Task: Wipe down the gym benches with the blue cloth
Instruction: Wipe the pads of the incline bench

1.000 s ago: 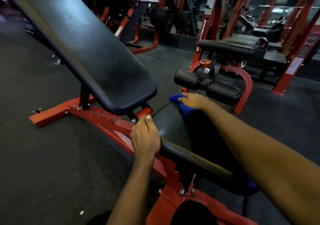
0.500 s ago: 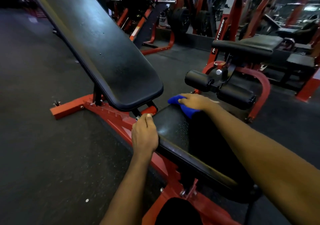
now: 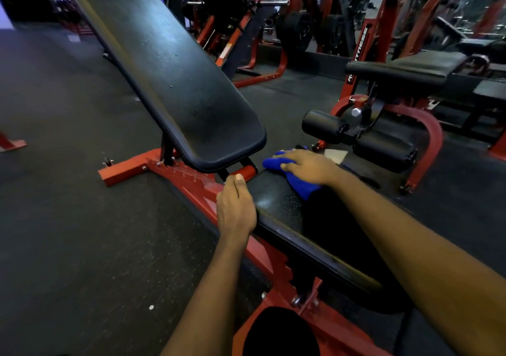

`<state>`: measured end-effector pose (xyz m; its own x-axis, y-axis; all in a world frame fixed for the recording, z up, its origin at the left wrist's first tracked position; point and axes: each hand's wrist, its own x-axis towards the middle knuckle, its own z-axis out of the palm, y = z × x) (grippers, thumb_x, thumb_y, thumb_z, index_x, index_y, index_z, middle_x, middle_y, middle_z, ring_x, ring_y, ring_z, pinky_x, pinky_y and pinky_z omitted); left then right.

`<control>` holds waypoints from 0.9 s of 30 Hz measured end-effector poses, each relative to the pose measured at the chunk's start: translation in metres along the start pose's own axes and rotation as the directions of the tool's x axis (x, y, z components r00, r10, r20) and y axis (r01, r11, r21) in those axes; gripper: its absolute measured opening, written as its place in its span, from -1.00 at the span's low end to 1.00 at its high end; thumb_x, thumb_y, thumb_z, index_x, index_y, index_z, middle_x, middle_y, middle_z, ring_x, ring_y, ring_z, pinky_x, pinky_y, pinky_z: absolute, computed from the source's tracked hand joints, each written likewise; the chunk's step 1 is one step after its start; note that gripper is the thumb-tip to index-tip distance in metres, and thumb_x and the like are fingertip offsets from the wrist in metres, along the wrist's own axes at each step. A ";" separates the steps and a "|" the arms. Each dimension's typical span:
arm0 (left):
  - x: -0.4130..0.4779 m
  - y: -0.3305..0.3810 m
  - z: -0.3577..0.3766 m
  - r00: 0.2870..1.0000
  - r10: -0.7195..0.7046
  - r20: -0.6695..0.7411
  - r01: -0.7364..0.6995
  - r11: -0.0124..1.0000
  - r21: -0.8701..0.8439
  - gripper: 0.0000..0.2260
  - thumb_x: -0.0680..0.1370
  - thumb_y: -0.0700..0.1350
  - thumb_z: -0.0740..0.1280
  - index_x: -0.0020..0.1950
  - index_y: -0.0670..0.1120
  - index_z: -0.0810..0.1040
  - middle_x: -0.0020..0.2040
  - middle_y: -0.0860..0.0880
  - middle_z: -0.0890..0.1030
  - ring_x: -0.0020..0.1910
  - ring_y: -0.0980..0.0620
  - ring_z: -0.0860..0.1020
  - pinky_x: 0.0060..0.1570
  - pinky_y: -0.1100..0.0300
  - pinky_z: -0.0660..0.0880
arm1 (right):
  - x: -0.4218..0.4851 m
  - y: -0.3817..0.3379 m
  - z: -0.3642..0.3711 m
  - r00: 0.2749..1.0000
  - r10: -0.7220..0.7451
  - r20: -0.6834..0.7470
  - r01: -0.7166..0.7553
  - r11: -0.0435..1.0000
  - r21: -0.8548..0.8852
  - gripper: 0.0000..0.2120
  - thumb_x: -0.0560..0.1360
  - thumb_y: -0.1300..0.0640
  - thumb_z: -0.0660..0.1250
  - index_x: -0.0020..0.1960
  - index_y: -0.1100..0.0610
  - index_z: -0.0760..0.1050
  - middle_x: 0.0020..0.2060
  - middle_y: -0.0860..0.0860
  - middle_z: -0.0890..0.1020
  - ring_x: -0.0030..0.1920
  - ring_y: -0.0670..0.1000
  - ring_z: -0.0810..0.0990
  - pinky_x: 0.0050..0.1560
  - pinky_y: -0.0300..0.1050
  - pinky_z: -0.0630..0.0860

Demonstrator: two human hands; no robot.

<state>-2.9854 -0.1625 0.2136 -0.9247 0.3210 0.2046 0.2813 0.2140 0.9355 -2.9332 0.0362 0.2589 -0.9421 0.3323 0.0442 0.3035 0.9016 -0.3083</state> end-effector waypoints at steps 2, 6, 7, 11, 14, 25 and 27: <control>-0.004 0.002 -0.001 0.999 -0.030 -0.029 0.030 1.000 -0.007 -0.66 0.69 0.03 0.02 -0.04 -0.10 0.50 -0.21 0.00 0.51 -0.26 0.12 0.45 -0.26 0.11 0.29 | -0.028 -0.005 0.001 0.993 -0.117 -0.020 0.118 0.992 0.038 -0.58 0.64 0.06 0.24 0.49 -0.03 0.35 0.48 -0.13 0.34 0.49 -0.10 0.26 0.45 -0.27 0.06; -0.005 0.003 -0.005 1.000 -0.025 0.000 0.025 1.000 -0.007 -0.63 0.69 0.06 0.01 0.02 -0.13 0.50 -0.21 -0.02 0.50 -0.26 0.10 0.43 -0.27 0.05 0.27 | -0.044 0.010 -0.006 0.990 -0.139 0.034 0.136 0.987 0.090 -0.58 0.64 0.11 0.23 0.49 0.03 0.34 0.43 -0.17 0.34 0.48 -0.12 0.23 0.47 -0.32 0.04; -0.006 0.004 -0.006 0.999 -0.026 0.019 0.026 1.000 0.004 -0.64 0.69 0.06 0.00 0.03 -0.12 0.49 -0.22 0.00 0.48 -0.27 0.13 0.41 -0.27 0.06 0.26 | -0.033 0.013 -0.008 0.998 -0.066 0.025 0.063 0.994 0.088 -0.59 0.65 0.10 0.21 0.49 0.04 0.33 0.45 -0.12 0.35 0.50 -0.07 0.23 0.49 -0.26 0.04; -0.007 -0.009 -0.018 0.985 0.016 0.171 -0.005 0.998 -0.064 -0.64 0.69 0.10 0.01 0.05 -0.10 0.48 -0.10 0.00 0.52 -0.09 0.05 0.49 -0.06 0.10 0.34 | -0.008 -0.001 -0.001 0.989 0.146 -0.006 -0.146 0.988 -0.040 -0.57 0.65 -0.04 0.15 0.51 -0.08 0.30 0.51 -0.12 0.30 0.53 0.02 0.21 0.52 0.05 0.12; -0.002 -0.026 -0.030 0.961 0.022 0.276 0.024 0.986 -0.162 -0.44 0.59 0.31 0.03 0.30 -0.07 0.52 0.26 0.00 0.56 0.27 0.07 0.49 0.30 0.06 0.39 | -0.042 -0.021 0.008 0.994 0.103 -0.026 -0.104 0.993 -0.059 -0.57 0.64 -0.08 0.14 0.51 -0.18 0.27 0.52 -0.17 0.27 0.53 -0.04 0.19 0.53 0.04 0.12; 0.011 -0.040 -0.048 0.885 -0.017 0.465 0.117 0.975 -0.187 -0.13 0.39 0.57 -0.04 0.52 0.05 0.32 0.51 0.02 0.32 0.50 0.08 0.25 0.51 -0.05 0.16 | -0.073 -0.085 0.022 0.944 0.318 -0.093 -0.327 0.939 -0.107 -0.55 0.65 -0.14 -0.01 0.54 -0.21 0.16 0.56 -0.20 0.11 0.57 -0.02 0.04 0.49 0.30 0.07; 0.013 -0.039 -0.056 0.889 0.027 0.458 0.090 0.969 -0.232 -0.22 0.47 0.51 -0.03 0.49 0.02 0.36 0.47 0.01 0.39 0.46 0.07 0.32 0.48 -0.02 0.21 | -0.038 -0.092 0.021 0.937 0.346 -0.036 -0.348 0.929 -0.127 -0.54 0.65 -0.12 -0.02 0.54 -0.16 0.18 0.57 -0.18 0.13 0.56 0.02 0.07 0.48 0.30 0.06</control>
<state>-3.0226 -0.2187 0.1955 -0.6966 0.7135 0.0751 0.1296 0.0222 0.9913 -2.9287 -0.0650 0.2661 -0.7729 0.6337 -0.0314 0.6280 0.7569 -0.1807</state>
